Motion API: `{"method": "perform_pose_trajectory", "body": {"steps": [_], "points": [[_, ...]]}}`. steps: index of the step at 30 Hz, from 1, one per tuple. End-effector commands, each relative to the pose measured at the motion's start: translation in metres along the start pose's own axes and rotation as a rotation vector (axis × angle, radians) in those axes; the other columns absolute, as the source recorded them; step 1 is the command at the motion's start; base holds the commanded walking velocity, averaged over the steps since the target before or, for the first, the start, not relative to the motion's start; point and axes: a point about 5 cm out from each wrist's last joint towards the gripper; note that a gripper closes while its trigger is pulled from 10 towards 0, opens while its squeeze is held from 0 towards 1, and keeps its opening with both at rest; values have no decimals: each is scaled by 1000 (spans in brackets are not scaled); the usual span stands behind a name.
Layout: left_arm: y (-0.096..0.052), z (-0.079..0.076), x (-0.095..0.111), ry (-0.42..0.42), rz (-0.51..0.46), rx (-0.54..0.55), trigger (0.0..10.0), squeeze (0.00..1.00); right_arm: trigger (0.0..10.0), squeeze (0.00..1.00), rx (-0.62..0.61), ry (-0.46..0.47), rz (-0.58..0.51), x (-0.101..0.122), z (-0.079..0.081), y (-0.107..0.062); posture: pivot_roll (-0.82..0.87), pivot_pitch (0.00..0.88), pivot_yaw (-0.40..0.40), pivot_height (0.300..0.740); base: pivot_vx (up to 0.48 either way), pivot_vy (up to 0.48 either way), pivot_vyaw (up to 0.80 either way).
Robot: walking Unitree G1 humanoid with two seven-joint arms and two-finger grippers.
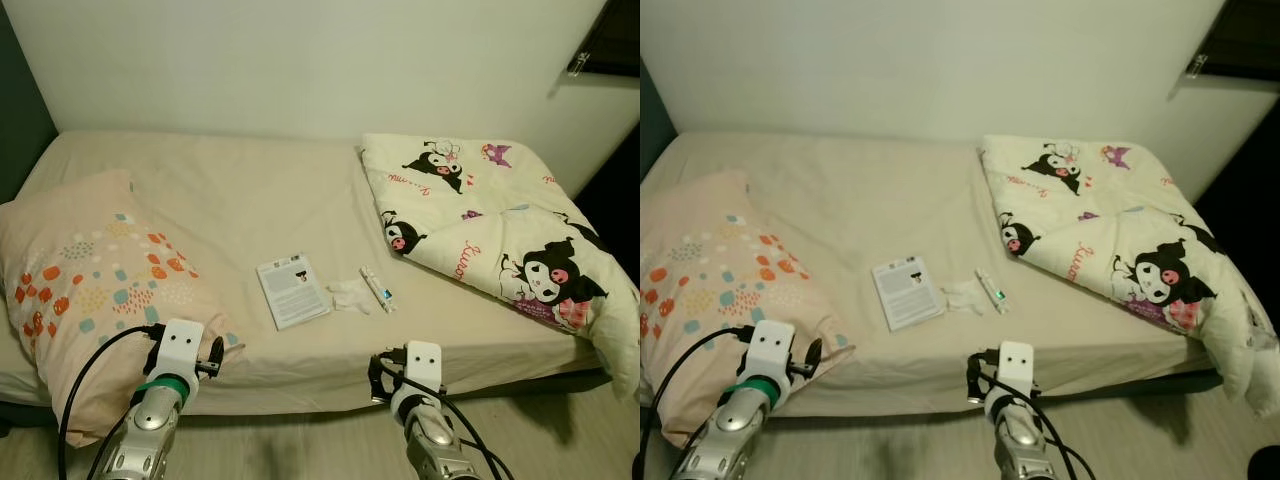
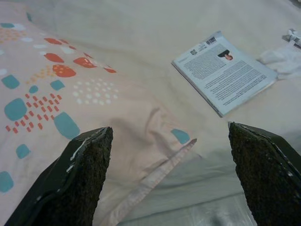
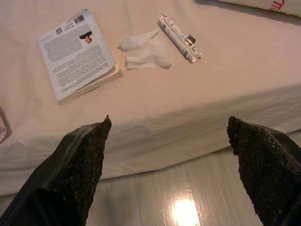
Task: Clean up the room
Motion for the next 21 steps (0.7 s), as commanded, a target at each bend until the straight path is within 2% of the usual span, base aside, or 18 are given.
{"method": "perform_pose_trajectory", "body": {"steps": [1, 2, 7, 11, 19, 21], "points": [[1, -4, 2, 9, 1, -25, 10000, 0, 10000, 0, -32, 14, 12, -2, -7, -1, 151, 0, -17, 740, 289, 0, 0], [2, -5, 5, 15, -6, -39, 10000, 0, 10000, 0, -39, 16, -1, 0, -7, -1, 127, 0, 11, 740, 292, 0, 0], [8, -10, 18, -6, -38, -62, 10000, 0, 10000, 0, -26, -13, -66, 6, -9, -3, 105, 0, 19, 740, 297, 0, 0], [7, -14, 21, -7, -52, -81, 10000, 0, 10000, 0, -38, 18, -37, 3, -11, -3, 111, 0, 11, 740, 348, 0, 0], [4, -13, 21, 14, -53, -78, 10000, 0, 10000, 0, -56, 9, -27, 4, -13, -2, 118, 0, 3, 740, 388, 0, 0], [4, -11, 21, 18, -52, -75, 10000, 0, 10000, 0, -59, 1, -27, 4, -13, -2, 124, 0, 1, 740, 394, 0, 800]]}}
Point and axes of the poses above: a point about 5 cm out from each wrist's last joint towards the gripper, its own y axis pointing out of the wrist towards the gripper, its own x axis along the axis of the wrist's last joint, z = x × y, and after that the axes turned 1 degree about -y, right-handed
